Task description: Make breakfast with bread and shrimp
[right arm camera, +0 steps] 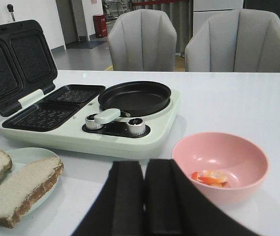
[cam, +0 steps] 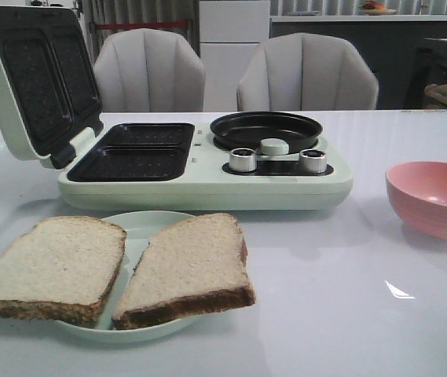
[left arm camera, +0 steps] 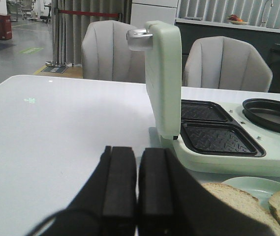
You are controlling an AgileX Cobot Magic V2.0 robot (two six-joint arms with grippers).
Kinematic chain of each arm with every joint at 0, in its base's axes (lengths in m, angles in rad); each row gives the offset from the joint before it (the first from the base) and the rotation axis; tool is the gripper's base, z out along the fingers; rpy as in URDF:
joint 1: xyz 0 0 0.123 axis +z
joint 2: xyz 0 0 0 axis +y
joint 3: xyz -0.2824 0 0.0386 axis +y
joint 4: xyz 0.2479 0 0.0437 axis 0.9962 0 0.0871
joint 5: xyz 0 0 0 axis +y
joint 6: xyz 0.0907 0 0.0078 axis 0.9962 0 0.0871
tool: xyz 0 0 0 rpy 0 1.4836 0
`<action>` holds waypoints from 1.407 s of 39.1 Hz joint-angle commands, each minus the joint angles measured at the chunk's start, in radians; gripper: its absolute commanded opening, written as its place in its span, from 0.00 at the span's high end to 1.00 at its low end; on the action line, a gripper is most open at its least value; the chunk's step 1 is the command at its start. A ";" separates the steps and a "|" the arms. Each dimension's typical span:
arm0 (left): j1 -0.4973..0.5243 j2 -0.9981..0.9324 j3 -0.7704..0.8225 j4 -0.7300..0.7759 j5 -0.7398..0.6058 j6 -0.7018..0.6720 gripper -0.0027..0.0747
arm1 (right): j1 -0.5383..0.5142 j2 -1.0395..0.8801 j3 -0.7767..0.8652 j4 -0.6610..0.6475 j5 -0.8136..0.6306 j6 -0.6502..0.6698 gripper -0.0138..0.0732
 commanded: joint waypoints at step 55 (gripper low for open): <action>0.002 -0.012 -0.148 0.065 -0.162 -0.001 0.82 | 0.002 0.012 0.054 0.004 -0.073 -0.006 0.68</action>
